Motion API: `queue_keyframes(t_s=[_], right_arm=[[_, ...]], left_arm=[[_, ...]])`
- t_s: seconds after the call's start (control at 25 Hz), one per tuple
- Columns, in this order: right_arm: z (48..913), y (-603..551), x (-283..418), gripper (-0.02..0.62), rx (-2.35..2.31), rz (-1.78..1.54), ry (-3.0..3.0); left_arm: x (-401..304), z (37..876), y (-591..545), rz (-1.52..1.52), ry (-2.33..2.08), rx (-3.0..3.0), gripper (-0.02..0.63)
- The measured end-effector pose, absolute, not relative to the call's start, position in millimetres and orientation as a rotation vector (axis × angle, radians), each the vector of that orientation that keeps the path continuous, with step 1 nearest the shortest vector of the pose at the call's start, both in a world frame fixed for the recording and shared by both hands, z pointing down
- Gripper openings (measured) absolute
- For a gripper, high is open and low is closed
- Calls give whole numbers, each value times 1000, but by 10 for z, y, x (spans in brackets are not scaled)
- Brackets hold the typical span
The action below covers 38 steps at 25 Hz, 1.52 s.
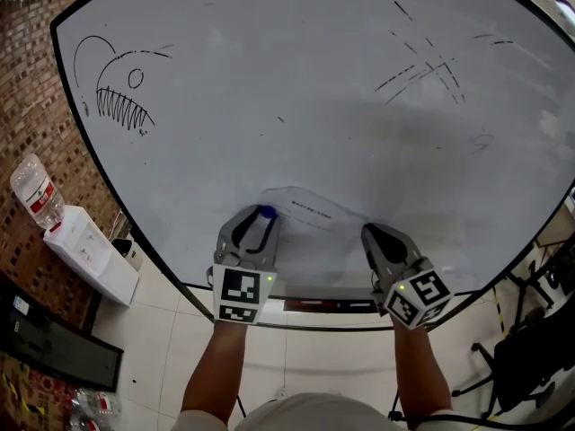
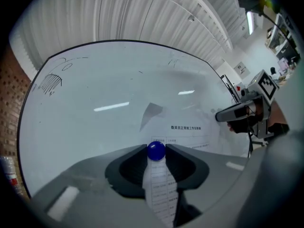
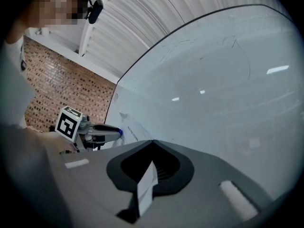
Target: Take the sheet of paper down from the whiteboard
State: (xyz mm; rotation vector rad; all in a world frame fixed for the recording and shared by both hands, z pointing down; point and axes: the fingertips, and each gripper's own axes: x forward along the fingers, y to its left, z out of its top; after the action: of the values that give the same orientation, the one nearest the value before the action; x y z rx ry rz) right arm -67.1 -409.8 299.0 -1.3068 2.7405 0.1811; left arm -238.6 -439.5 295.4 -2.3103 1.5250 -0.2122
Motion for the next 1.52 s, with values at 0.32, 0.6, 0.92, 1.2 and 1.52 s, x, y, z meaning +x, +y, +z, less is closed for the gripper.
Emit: queue_keyframes(t_s=[0.32, 0.6, 0.92, 1.2, 1.52], right_arm=[[3270, -3963, -275, 8, -1389, 73, 2723], [3695, -3829, 25, 8, -1471, -2, 2744], [3887, -3763, 158, 8, -1493, -41, 2734], [3931, -3726, 193, 8, -1490, -70, 2746], [3935, -3723, 246, 8, -1504, -78, 2744]], left_arm=[[-2493, 3421, -4035, -124, 1580, -2489, 127], [-2680, 4026, -3778, -67, 1702, -2606, 127], [-2717, 4243, -3725, -50, 1742, -2655, 127], [-2644, 4223, -3724, -40, 1728, -2677, 127], [-2617, 4225, -3723, -34, 1725, -2691, 127]])
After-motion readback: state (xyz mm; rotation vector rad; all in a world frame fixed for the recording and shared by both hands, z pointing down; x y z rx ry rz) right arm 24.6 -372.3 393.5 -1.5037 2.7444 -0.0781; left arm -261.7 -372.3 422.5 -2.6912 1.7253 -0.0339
